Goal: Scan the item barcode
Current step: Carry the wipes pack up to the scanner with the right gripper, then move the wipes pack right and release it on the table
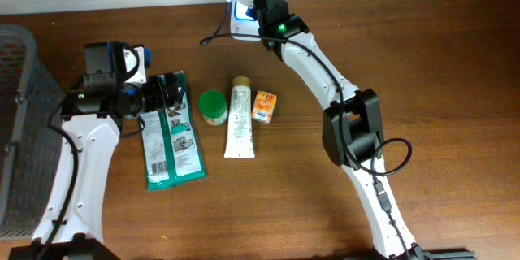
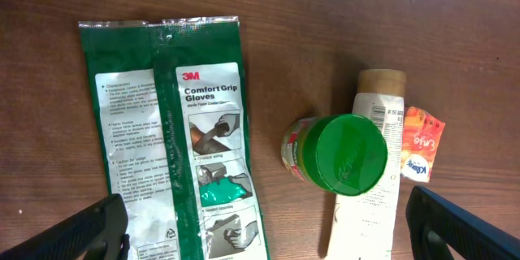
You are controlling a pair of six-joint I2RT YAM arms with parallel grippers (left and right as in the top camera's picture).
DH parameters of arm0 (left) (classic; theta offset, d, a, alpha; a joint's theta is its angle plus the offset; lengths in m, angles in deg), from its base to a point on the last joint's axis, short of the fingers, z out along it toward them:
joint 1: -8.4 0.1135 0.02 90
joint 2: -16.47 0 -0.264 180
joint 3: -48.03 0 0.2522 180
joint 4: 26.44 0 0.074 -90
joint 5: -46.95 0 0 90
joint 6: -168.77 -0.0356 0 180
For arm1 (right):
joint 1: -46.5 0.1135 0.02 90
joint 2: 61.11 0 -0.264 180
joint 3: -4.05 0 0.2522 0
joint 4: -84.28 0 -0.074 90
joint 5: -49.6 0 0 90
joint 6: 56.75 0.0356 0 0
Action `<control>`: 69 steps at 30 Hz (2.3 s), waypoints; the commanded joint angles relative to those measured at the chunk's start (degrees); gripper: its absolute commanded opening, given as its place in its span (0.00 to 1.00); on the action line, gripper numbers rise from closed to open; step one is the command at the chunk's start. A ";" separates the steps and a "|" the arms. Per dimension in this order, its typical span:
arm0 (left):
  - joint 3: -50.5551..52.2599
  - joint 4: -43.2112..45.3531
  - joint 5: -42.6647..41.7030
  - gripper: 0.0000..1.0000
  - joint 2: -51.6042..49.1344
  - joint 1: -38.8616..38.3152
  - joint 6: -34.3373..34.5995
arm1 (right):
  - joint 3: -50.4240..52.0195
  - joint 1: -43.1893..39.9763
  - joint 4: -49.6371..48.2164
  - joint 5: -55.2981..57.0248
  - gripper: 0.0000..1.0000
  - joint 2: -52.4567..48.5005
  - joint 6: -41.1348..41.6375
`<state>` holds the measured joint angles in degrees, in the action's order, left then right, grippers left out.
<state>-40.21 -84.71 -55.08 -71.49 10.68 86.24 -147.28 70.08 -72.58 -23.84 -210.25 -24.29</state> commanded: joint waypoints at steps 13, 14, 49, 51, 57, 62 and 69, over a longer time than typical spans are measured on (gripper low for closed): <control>-0.46 0.07 -0.22 0.99 0.22 -0.02 -0.92 | -1.07 1.92 -3.89 0.70 0.04 0.31 -1.88; -0.46 0.07 -0.22 0.99 0.22 -0.02 -0.92 | -1.07 1.92 -4.24 0.74 0.04 0.31 -1.79; -0.46 0.07 -0.20 0.99 0.22 -0.02 -0.92 | 2.03 4.96 -4.57 13.42 0.04 0.26 7.23; -0.46 0.07 -0.22 0.99 0.22 -0.02 -0.92 | 2.03 4.96 -2.58 13.88 0.04 1.31 10.80; -0.46 0.07 -0.20 0.99 0.22 -0.02 -0.92 | 2.03 4.79 4.66 11.74 0.04 8.92 22.91; -0.46 0.07 -0.20 0.99 0.22 -0.02 -0.92 | 2.03 2.89 22.93 -0.52 0.04 18.82 40.19; -0.46 0.07 -0.22 0.99 0.22 -0.02 -0.92 | 2.03 -6.49 50.69 -16.68 0.04 30.88 61.35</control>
<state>-40.21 -84.71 -55.06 -71.49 10.68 86.24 -144.88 68.94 -27.92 -30.68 -184.06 25.37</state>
